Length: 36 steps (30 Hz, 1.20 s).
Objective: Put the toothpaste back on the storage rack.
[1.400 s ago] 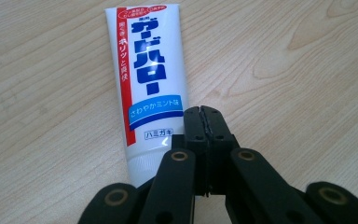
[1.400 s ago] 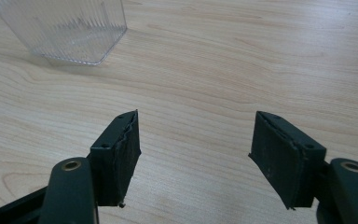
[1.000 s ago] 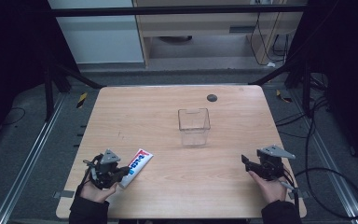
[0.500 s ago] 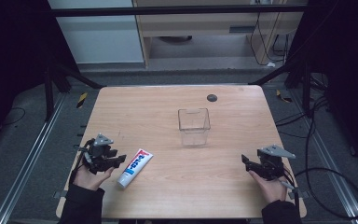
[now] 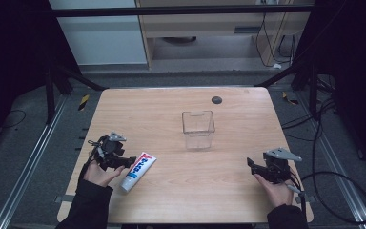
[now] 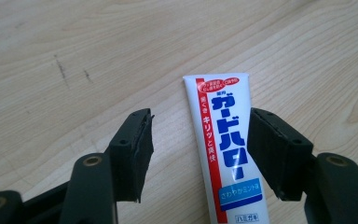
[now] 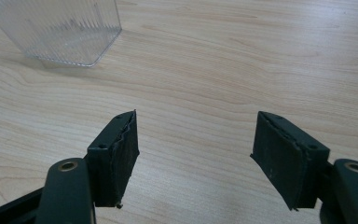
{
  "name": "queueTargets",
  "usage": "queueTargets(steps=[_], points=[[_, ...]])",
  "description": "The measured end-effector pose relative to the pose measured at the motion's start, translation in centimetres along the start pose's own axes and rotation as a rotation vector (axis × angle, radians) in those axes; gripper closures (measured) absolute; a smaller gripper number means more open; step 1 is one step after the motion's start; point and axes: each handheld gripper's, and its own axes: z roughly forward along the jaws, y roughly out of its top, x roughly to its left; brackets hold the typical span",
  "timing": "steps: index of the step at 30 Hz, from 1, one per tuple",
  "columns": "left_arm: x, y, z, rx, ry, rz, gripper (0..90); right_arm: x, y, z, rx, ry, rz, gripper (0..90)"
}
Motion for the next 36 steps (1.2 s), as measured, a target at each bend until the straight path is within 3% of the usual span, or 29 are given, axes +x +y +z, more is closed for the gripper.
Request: queueTargets(steps=[20,36], points=[[-1.2,2.2,3.0,0.136,-0.048,0.035,37.0,0.0,0.0,0.0,0.005,-0.009,-0.005,30.5],[-1.5,2.1,5.3,0.207,-0.060,0.047,37.9,0.0,0.0,0.1,0.012,-0.006,-0.005,30.2]])
